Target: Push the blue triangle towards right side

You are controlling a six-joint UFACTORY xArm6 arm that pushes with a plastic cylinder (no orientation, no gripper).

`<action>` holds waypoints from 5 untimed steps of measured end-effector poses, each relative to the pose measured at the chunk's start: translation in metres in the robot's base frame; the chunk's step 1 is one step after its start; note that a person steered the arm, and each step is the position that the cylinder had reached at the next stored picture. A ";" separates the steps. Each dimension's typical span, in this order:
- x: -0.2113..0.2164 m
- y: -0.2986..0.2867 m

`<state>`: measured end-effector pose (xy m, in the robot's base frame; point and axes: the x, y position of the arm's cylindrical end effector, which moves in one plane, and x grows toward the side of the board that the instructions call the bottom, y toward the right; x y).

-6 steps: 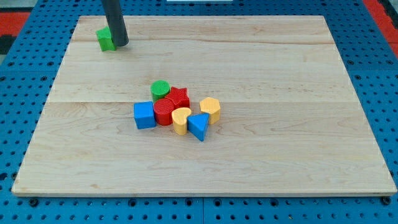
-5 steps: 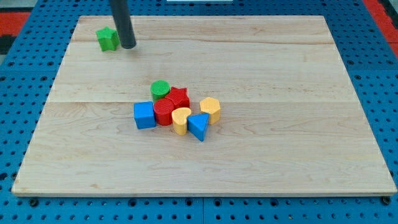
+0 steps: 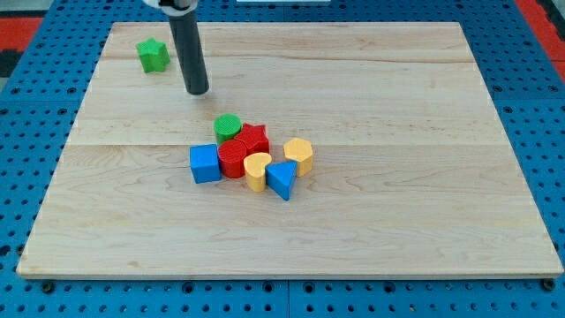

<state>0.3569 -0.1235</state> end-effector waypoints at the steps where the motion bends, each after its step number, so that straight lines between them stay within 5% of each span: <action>1: 0.056 -0.011; 2: 0.095 -0.046; 3: 0.144 -0.019; 5: 0.157 0.136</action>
